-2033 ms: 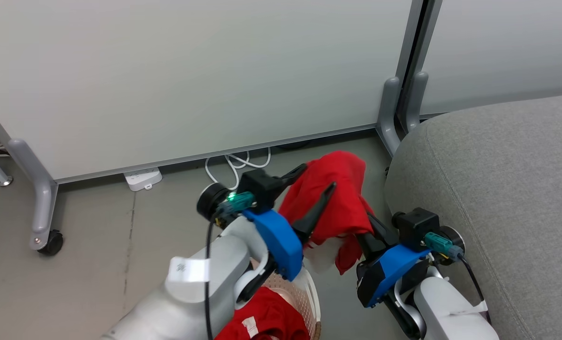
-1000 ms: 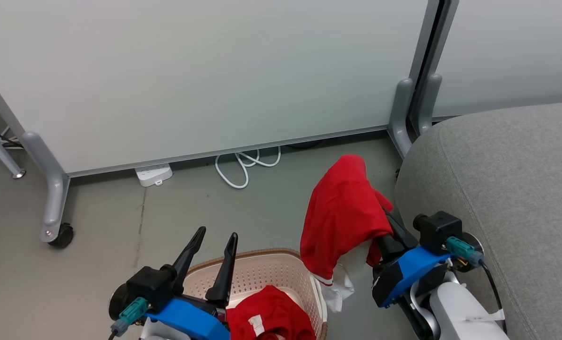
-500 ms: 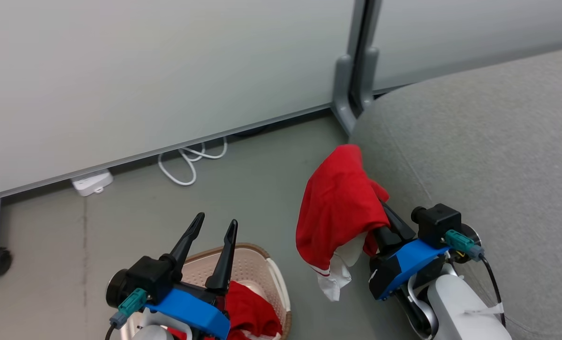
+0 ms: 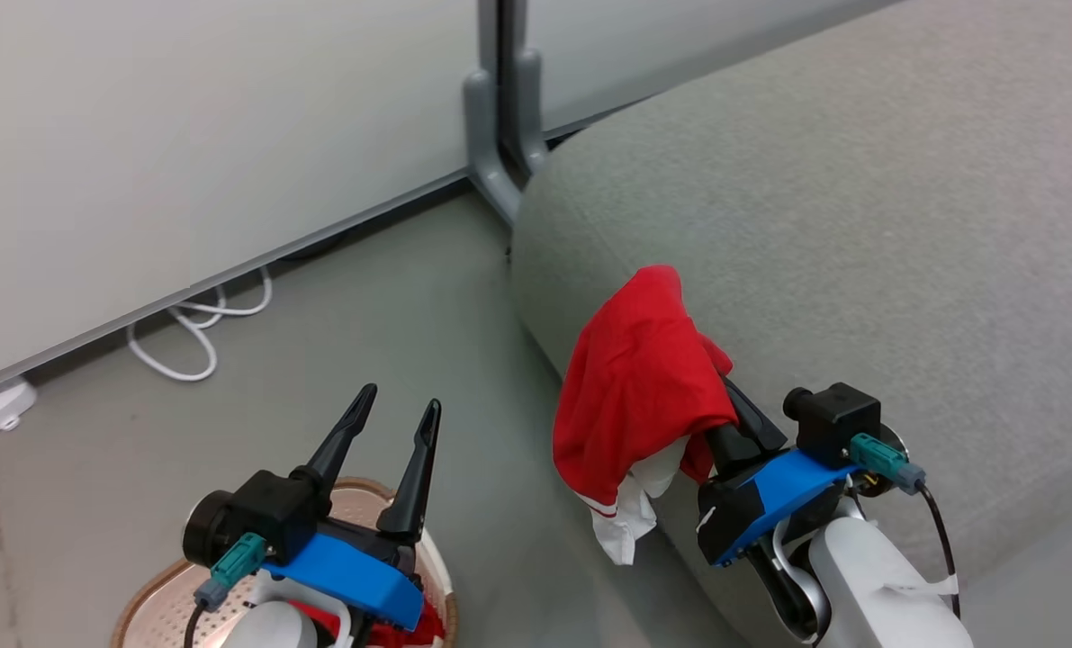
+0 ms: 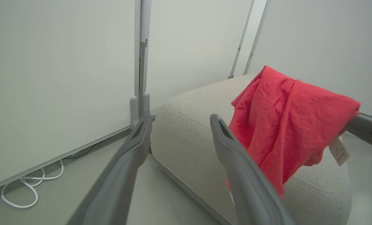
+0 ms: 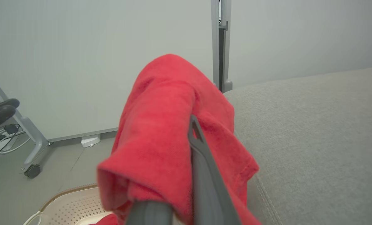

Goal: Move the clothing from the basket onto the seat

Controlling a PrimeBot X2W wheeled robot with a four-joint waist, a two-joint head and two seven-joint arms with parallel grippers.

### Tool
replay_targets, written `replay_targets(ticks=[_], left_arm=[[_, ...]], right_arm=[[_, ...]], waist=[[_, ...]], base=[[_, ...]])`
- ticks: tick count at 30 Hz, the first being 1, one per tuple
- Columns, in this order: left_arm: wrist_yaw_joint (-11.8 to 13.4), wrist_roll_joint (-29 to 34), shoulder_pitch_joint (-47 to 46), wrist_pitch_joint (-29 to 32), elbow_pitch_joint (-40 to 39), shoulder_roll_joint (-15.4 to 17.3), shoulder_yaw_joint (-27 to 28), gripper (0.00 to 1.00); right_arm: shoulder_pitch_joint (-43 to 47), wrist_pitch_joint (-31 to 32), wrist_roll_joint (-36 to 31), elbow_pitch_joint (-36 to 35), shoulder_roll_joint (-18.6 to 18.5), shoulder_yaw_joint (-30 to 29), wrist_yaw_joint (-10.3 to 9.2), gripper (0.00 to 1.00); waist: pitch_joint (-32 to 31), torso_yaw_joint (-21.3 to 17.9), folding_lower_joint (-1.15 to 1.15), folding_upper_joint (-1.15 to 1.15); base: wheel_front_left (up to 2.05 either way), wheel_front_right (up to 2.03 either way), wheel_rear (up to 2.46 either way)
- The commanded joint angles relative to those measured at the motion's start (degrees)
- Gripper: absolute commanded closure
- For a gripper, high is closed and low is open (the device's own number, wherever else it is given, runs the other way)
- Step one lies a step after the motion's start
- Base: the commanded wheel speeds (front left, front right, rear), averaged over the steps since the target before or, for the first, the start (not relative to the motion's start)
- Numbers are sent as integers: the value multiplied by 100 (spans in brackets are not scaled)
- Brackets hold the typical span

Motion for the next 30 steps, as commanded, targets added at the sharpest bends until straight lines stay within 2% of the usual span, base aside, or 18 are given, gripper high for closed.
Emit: replay_targets(ticks=[1,10,16,20,24,28,30], left_arm=[[-40,33,-73,-16,-15,45,-7,0],[-29,34,-167,-17,22,119,-90,0],[-29,12,-226,-17,37,135,-144,0],[-29,61,-335,-17,-17,170,-163,0],[-29,78,-522,-17,-104,243,-205,0],[-29,113,-852,-16,-162,376,-411,0],[-29,119,-934,-17,-165,414,-456,0]], right_arm=[[-130,-61,37,17,-9,4,2,100],[-136,-152,162,125,-8,13,3,100],[-233,-183,200,193,-8,-33,2,100],[-624,-146,352,303,-8,-172,3,100],[-1417,-8,547,598,-8,-572,2,100],[-2434,81,324,1220,-17,-1463,2,100],[-2670,91,283,1356,-62,-1672,3,100]], waist=[[112,-302,0,0],[229,-651,0,0],[283,-646,0,0],[472,-553,0,0],[850,-394,0,0],[1291,-115,0,0],[1400,-36,0,0]], base=[[0,0,0],[0,0,0],[0,0,0],[0,0,0],[0,0,0],[0,0,0],[0,0,0]])
